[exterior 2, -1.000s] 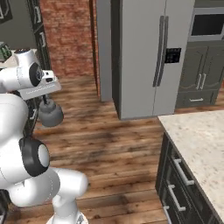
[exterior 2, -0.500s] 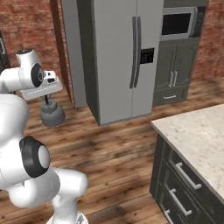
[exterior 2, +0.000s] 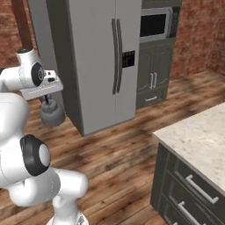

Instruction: The kettle is done boiling. Turn off the stove, then wait for 300 timesteps before moving the kettle to the dining table.

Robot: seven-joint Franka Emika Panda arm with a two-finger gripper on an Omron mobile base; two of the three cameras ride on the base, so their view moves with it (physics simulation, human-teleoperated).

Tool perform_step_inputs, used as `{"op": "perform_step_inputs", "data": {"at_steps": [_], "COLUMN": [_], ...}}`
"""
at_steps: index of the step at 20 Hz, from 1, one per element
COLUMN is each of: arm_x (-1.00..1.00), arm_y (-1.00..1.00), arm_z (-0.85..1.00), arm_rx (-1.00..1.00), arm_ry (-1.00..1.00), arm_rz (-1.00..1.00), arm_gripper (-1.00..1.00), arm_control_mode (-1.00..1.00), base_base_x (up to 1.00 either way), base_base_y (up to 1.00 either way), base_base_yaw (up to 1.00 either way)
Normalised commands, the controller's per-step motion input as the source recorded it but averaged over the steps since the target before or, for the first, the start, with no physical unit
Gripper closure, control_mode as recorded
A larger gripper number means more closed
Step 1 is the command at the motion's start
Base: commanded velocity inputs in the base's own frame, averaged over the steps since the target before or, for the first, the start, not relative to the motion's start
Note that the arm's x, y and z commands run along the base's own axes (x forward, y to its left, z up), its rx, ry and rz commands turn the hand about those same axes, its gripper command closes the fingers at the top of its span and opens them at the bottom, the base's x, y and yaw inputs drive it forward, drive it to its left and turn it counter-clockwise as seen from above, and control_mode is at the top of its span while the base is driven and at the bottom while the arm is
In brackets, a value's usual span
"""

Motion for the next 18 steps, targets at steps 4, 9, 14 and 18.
{"op": "perform_step_inputs", "data": {"at_steps": [4, 9, 14, 18], "arm_x": [0.00, 0.00, 0.00, 0.00], "arm_y": [0.00, 0.00, 0.00, 0.00], "arm_z": [0.00, 0.00, 0.00, 0.00], "arm_rx": [0.00, 0.00, 0.00, 0.00], "arm_ry": [0.00, 0.00, 0.00, 0.00], "arm_rz": [0.00, 0.00, 0.00, 0.00], "arm_gripper": [1.00, 1.00, 1.00, 1.00], "arm_control_mode": [1.00, 1.00, 1.00, 1.00], "base_base_x": [0.33, 0.34, 0.38, 0.44], "base_base_y": [0.42, 0.42, 0.50, 0.53], "base_base_yaw": [-0.42, -0.44, -0.45, -0.46]}}
